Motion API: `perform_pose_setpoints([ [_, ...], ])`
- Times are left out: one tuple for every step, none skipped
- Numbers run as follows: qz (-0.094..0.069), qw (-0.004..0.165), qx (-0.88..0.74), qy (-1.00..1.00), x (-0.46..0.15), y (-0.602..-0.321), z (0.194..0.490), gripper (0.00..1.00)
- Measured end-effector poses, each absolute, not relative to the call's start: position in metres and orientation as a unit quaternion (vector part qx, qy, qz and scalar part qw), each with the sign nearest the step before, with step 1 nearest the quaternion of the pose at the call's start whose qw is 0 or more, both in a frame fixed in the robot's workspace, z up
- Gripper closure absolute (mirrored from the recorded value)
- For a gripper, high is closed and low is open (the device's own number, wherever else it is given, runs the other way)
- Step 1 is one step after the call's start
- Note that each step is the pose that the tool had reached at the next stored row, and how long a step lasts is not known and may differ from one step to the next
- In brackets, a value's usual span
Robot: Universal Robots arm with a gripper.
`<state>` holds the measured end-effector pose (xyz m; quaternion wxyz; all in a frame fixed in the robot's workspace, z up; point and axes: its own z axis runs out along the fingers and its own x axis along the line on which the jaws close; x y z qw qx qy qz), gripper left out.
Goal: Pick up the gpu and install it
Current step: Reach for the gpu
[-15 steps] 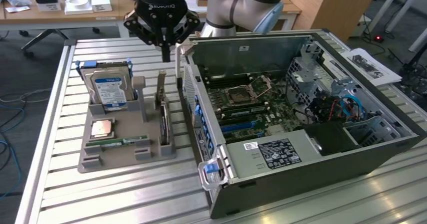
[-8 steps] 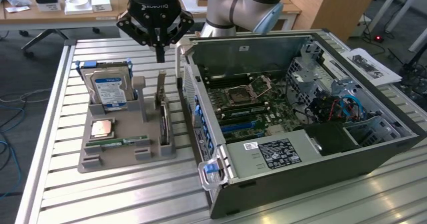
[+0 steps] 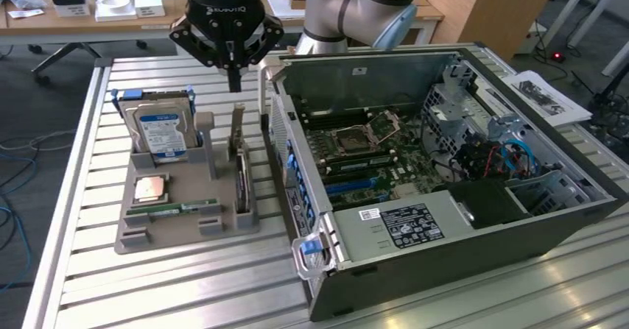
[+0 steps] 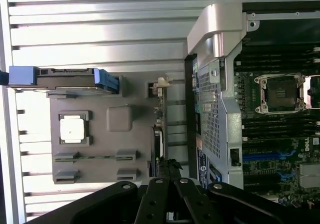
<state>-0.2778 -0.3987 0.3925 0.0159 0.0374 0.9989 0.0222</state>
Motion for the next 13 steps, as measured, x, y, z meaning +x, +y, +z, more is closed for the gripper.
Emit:
perform_pose_setpoints([
  [0.022,0.016,0.037,0.999,-0.2783,-0.3987,0.3926,0.89],
  [0.022,0.016,0.037,0.999,-0.2793,-0.3987,0.3926,0.89],
  [0.022,0.016,0.037,0.999,-0.2806,-0.3987,0.3925,0.89],
  [0.022,0.016,0.037,0.999,-0.2821,-0.3987,0.3925,0.89],
  [0.022,0.016,0.037,0.999,-0.2836,-0.3987,0.3925,0.89],
  [0.022,0.016,0.037,0.999,-0.2848,-0.3987,0.3925,0.89],
  [0.022,0.016,0.037,0.999,-0.2855,-0.3987,0.3925,0.89],
  [0.022,0.016,0.037,0.999,-0.2861,-0.3989,0.3926,0.89],
  [0.022,0.016,0.037,0.999,-0.2866,-0.3992,0.3925,0.89],
  [0.022,0.016,0.037,0.999,-0.2868,-0.3999,0.3925,0.89],
  [0.022,0.016,0.037,0.999,-0.2870,-0.4008,0.3925,0.89],
  [0.022,0.016,0.037,0.999,-0.2871,-0.4021,0.3925,0.89],
  [0.022,0.016,0.037,0.999,-0.2873,-0.4036,0.3925,0.89],
])
